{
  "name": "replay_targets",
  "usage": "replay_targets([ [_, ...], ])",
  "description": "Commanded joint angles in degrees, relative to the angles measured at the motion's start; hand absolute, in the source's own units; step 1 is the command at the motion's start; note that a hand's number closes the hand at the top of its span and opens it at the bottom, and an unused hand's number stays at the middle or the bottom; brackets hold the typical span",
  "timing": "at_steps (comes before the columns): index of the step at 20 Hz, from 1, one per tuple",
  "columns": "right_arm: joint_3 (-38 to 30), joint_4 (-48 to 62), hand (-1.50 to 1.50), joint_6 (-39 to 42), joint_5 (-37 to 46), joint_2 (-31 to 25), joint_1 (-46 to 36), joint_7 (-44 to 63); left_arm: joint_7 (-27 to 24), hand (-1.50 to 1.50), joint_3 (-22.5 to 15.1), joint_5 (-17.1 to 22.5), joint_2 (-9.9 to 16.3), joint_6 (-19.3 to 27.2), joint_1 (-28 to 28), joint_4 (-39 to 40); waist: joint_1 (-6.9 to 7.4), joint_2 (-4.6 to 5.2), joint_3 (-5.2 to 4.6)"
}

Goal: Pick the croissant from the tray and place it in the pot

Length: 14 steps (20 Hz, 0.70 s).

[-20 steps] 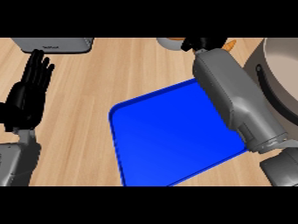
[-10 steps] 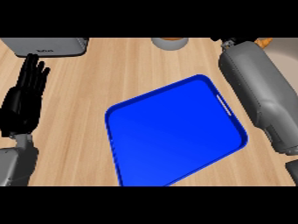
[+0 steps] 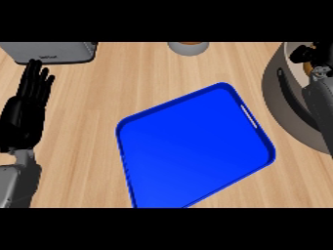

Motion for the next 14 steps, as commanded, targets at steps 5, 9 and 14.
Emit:
replay_targets([
  [5, -8.74, -8.78, 1.5, -2.09, -10.12, -9.19, 14.82, -12.07, -0.88, 0.0, -0.7, -0.15, -1.68, -0.91, -0.54, 0.94, 1.97, 0.76, 0.05],
  [9, -10.48, -8.43, 1.5, -3.34, -9.42, -8.74, 19.16, -13.51, 1.31, 0.0, 0.87, 1.02, 0.9, -3.43, 1.16, -2.66, 2.53, 0.75, 0.04],
  [14, -15.11, 7.72, 1.5, -7.46, -13.73, -10.02, 15.83, -23.43, -0.65, 0.0, -0.13, -1.1, -1.48, -1.31, -2.08, 0.34, 3.13, 1.08, 0.09],
])
